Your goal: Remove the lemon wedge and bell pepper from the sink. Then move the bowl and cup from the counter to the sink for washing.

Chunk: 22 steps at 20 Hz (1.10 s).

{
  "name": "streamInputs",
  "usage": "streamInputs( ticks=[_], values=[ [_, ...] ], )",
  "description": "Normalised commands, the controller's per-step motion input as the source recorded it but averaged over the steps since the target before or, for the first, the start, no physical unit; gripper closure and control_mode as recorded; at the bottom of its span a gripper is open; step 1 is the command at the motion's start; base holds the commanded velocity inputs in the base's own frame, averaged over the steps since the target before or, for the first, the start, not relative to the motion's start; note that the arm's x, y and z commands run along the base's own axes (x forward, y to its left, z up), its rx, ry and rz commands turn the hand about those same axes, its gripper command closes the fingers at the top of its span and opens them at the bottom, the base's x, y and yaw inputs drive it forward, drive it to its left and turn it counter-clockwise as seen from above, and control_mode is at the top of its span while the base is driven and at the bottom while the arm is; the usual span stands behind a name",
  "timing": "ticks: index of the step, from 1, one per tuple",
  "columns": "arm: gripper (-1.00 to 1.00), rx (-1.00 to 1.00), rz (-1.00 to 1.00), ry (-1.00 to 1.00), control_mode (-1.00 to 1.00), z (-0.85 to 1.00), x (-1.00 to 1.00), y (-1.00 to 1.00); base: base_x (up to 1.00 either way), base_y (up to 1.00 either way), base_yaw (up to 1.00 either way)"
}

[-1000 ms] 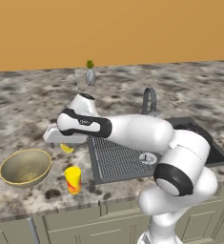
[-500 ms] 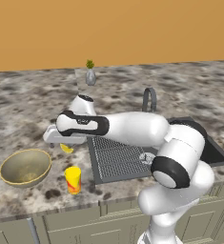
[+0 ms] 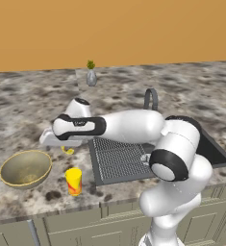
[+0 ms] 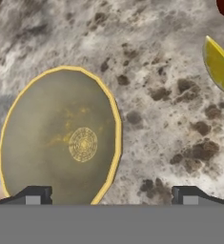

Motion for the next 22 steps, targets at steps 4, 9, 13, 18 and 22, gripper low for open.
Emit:
streamInputs(
  ticks=[4,9,13,18,22],
  values=[
    [-1.00,-0.01,-0.01,0.00,-1.00,-0.11,0.01,0.13,0.00,0.00,0.00],
    [-1.00,0.00,-0.03,0.00,-1.00,-0.09,0.00,0.02,0.00,0.00,0.00],
    [-1.00,-0.01,-0.03,0.00,-1.00,-0.11,0.01,0.02,0.00,0.00,0.00],
    [-1.00,0.00,-0.02,0.00,-1.00,-0.12,0.02,0.04,0.00,0.00,0.00],
    [-1.00,0.00,0.00,0.00,-1.00,-0.13,0.06,0.08,0.00,0.00,0.00]
  ],
)
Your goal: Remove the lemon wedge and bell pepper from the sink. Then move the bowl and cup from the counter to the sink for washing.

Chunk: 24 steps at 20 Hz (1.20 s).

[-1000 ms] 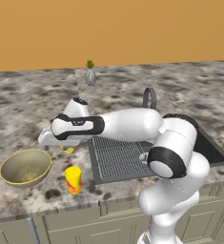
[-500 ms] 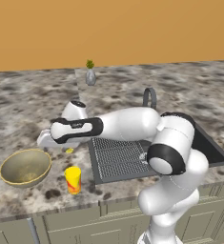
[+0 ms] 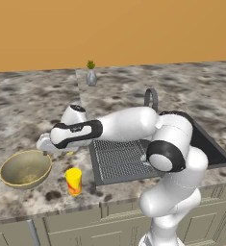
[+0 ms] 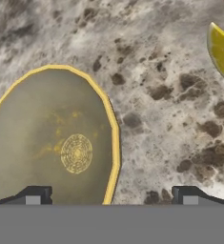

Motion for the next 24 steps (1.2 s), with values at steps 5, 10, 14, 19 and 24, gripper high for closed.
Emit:
streamInputs(
  ticks=[5,10,14,19,24],
  values=[
    [-1.00,0.00,0.00,0.01,-1.00,-0.13,0.05,0.02,0.00,0.00,0.00],
    [-1.00,0.00,0.00,0.01,-1.00,-0.13,0.07,0.06,0.00,0.00,0.00],
    [-1.00,0.00,0.00,0.02,-1.00,-0.17,0.06,0.12,0.00,0.00,0.00],
    [-1.00,0.00,0.00,0.00,-1.00,-0.15,0.09,0.12,0.00,0.00,0.00],
    [-1.00,-0.01,0.00,0.00,-1.00,-0.14,0.11,0.12,0.00,0.00,0.00]
  ],
)
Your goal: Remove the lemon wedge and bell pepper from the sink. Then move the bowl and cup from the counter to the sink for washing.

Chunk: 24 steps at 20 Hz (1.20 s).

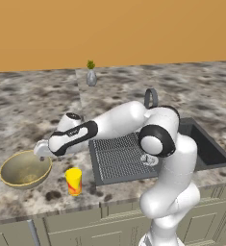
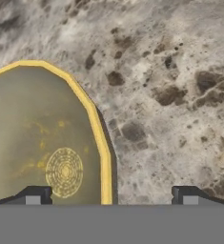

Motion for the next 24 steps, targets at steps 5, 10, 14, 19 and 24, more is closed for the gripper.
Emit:
streamInputs(
  ticks=[5,10,14,19,24],
  values=[
    [-1.00,-0.03,0.00,0.00,-1.00,-0.16,0.12,0.13,0.00,0.00,0.00],
    [-1.00,-0.02,0.00,0.00,-1.00,-0.10,0.07,0.14,0.00,0.00,0.00],
    [1.00,-0.01,0.00,0.00,-1.00,-0.03,0.02,0.15,0.00,0.00,0.00],
    [1.00,-0.01,0.00,0.00,-1.00,0.00,0.00,0.11,0.00,0.00,0.00],
    [1.00,-0.02,0.00,0.00,-1.00,-0.01,0.00,0.04,0.00,0.00,0.00]
  ],
)
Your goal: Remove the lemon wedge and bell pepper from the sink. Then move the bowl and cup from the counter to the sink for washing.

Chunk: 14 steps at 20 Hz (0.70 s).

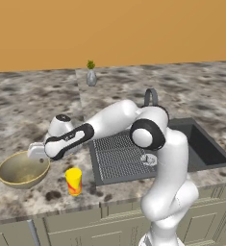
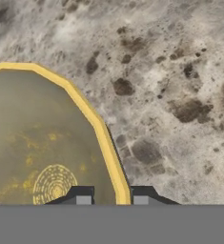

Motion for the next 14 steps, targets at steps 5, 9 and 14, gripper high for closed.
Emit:
streamInputs(
  ticks=[5,9,14],
  values=[
    [1.00,0.00,0.00,0.00,-1.00,-0.02,0.00,0.01,0.00,0.00,0.00],
    [1.00,0.00,0.00,0.00,-1.00,0.00,-0.01,-0.01,0.00,0.00,0.00],
    [1.00,0.00,0.00,-0.04,-1.00,0.09,-0.04,-0.17,0.00,0.00,0.00]
  ],
)
